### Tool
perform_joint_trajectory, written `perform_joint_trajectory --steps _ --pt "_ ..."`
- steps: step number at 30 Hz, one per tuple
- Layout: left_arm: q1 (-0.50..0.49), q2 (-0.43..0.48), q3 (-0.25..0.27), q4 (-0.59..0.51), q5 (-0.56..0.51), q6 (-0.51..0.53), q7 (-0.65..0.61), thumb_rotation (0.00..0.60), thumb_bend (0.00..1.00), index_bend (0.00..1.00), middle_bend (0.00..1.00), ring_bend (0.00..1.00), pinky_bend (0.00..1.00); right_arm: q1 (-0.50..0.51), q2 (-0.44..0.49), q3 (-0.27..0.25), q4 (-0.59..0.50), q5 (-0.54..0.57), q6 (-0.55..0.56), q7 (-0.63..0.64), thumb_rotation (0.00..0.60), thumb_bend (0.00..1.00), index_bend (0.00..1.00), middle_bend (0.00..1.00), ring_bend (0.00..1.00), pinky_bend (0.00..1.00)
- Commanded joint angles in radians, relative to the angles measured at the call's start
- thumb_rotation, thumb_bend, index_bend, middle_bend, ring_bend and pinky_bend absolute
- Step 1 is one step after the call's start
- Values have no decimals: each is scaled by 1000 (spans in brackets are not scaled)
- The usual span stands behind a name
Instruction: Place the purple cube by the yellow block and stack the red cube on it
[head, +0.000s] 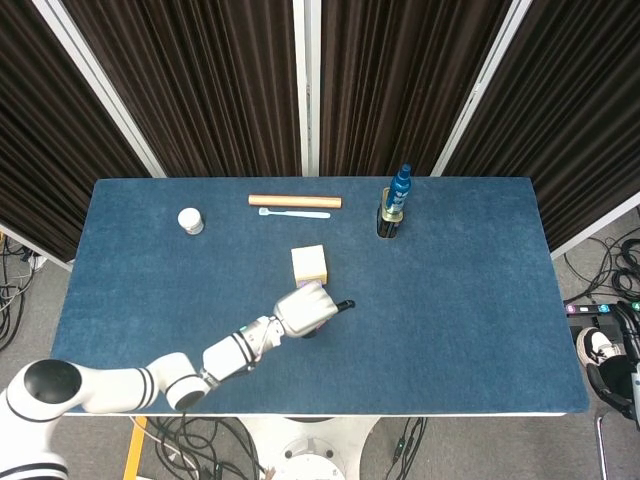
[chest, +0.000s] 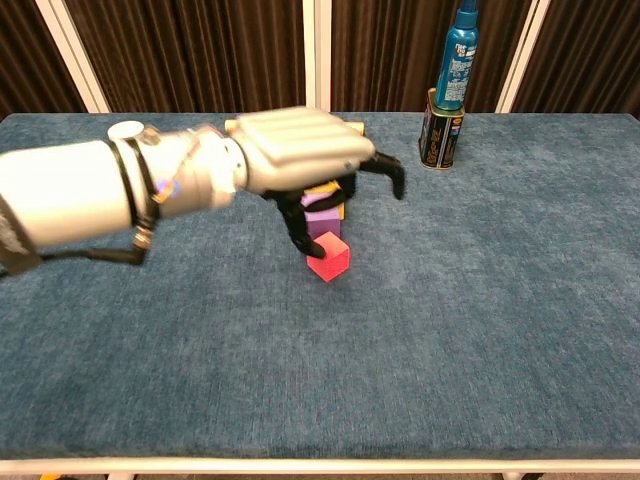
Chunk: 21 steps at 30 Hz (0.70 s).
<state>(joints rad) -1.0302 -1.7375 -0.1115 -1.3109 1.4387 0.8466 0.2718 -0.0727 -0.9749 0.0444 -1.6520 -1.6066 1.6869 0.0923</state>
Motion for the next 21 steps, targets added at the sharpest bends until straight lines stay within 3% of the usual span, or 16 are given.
perform_joint_trajectory --steps 1,14,21 --pt "-15 -76 -14 71 -22 -14 44 600 5 251 900 941 968 0 2 0 -2 2 -1 -2 600 239 0 78 0 65" --pt "-29 -199 -42 204 -72 -17 136 600 0 239 900 941 969 -4 2 1 -1 10 -1 -1 600 239 0 74 0 65" --pt "-29 -218 -24 244 -61 -4 217 600 0 238 900 941 969 -8 3 1 1 10 4 2 600 239 0 74 0 65"
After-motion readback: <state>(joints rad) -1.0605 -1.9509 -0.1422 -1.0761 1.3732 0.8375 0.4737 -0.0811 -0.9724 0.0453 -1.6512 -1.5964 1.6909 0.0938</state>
